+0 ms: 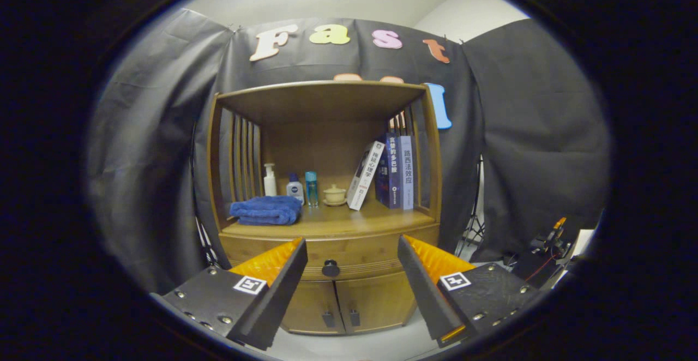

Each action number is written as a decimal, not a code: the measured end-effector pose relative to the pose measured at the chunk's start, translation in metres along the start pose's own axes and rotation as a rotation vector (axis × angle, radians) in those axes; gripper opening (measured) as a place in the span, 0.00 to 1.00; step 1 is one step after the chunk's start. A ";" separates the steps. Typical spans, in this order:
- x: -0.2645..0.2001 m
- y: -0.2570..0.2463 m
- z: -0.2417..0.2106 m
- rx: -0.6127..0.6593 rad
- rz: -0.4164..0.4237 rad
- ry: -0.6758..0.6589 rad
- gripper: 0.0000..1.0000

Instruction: Pull open the drawer, take out the items inside it, and place them on the countertop above the cabinet.

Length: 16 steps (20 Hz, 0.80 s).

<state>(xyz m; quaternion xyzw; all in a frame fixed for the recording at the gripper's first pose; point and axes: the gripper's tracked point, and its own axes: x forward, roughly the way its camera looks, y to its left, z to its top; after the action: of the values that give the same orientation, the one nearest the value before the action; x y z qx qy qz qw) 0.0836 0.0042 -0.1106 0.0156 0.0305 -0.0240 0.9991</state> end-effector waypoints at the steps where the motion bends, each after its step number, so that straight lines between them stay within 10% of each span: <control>1: 0.007 0.004 -0.008 -0.001 0.012 0.006 1.00; 16: 0.122 0.016 -0.112 -0.048 0.066 0.155 1.00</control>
<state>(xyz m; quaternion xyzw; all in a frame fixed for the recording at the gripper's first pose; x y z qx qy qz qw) 0.1991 0.0178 -0.2290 -0.0057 0.1077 0.0110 0.9941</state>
